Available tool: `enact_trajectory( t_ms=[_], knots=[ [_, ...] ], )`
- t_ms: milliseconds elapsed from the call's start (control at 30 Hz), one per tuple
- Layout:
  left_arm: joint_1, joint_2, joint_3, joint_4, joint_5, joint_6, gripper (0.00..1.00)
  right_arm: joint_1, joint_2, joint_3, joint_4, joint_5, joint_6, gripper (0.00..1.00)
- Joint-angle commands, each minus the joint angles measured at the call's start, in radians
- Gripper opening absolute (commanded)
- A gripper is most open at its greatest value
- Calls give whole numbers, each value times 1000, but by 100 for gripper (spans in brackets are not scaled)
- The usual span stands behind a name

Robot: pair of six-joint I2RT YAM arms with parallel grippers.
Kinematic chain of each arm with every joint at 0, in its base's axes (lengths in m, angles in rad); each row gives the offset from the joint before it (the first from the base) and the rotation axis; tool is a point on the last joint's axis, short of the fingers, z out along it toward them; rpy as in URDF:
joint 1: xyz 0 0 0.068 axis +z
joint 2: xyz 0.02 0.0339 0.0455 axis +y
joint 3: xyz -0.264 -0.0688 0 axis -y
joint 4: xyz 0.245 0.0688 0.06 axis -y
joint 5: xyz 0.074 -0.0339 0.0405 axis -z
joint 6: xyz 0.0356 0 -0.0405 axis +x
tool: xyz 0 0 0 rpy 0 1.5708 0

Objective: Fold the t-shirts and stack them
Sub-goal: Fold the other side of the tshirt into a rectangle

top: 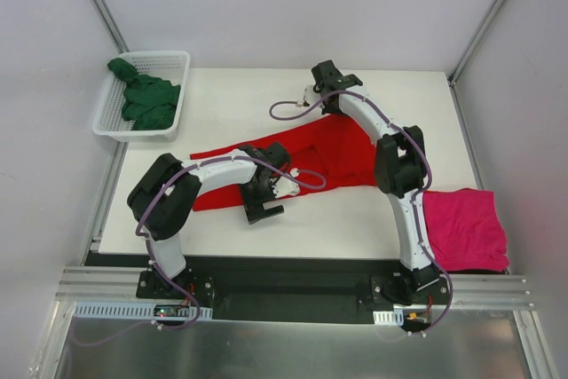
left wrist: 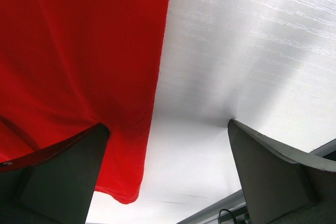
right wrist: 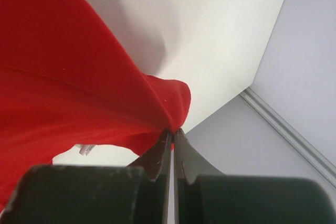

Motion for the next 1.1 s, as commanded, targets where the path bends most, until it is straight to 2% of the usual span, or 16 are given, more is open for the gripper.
enact_trajectory(
  t_ms=[0, 67, 133, 167, 233, 267, 300, 333, 367, 500, 667, 933, 1067],
  knots=[
    [-11, 82, -60, 66, 138, 42, 98, -7, -4, 7, 24, 44, 2, 3],
    [-13, 81, -61, 64, 140, 41, 98, -5, 4, -5, 17, 42, 16, 5],
    [-14, 79, -64, 64, 141, 39, 98, -4, 5, -20, 7, 33, 33, 12],
    [-14, 78, -63, 64, 140, 39, 98, -2, 4, -23, 1, 31, 36, 28],
    [-14, 78, -64, 64, 138, 42, 98, 4, 4, -43, -15, 28, 45, 48],
    [-14, 78, -64, 66, 137, 45, 98, 7, -2, -51, -19, 25, 50, 73],
    [-14, 81, -63, 66, 127, 45, 98, 10, -9, -60, -24, 21, 55, 89],
    [-14, 82, -60, 66, 121, 44, 98, 11, -15, -79, -25, 19, 58, 99],
    [-14, 85, -58, 66, 117, 44, 98, 11, -24, -88, -24, 16, 61, 97],
    [16, 49, -34, 75, 130, -1, 98, 13, -68, -64, -36, -7, 122, 97],
    [122, -39, 28, 75, 39, -87, 99, 27, -145, 1, -197, -172, 271, 96],
    [401, -57, 143, 73, -38, -10, 99, 59, -259, -201, -348, -392, 365, 99],
    [441, -13, 181, 73, -38, -7, 99, 68, -277, -238, -400, -469, 380, 98]
  ],
)
